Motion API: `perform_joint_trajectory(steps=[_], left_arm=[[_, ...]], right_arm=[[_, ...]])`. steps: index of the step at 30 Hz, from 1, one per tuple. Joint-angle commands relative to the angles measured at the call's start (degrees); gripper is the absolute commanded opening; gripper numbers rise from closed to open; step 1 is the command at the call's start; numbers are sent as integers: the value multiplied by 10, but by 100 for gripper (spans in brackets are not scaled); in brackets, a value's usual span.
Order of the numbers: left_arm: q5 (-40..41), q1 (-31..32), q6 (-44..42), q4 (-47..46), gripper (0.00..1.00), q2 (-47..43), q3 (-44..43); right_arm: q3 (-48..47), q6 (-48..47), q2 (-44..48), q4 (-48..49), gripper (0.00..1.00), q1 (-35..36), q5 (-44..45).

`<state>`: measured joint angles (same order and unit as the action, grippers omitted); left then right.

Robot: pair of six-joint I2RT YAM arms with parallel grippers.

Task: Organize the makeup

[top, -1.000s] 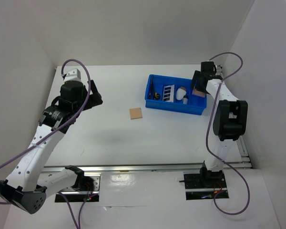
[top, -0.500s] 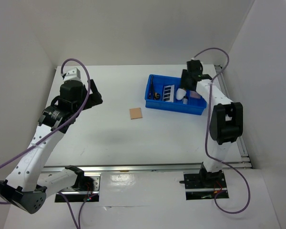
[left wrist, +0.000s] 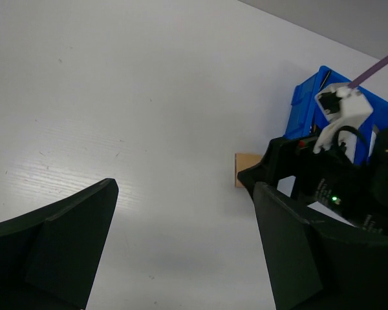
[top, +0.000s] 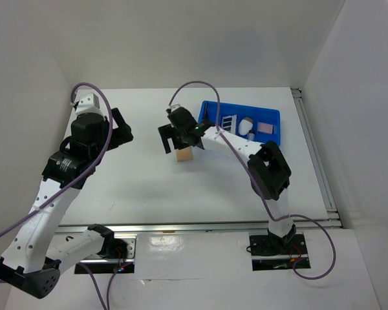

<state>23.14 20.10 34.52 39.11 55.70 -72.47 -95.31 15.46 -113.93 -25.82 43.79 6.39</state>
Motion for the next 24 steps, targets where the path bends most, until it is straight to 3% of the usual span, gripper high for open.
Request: perform_joint_trajectory(steps=[1,7,24], left_arm=[[14,3,-2,6,100,2,-17],[9,3,-7,6,100,2,-12],[9,3,-12,1,100,-3,-1]], right_arm=[[-29,54,-37,-46,98,6,15],[-71,93,-95,-78,100,11,56],[-60,110,-150,-66,100,-7,64]])
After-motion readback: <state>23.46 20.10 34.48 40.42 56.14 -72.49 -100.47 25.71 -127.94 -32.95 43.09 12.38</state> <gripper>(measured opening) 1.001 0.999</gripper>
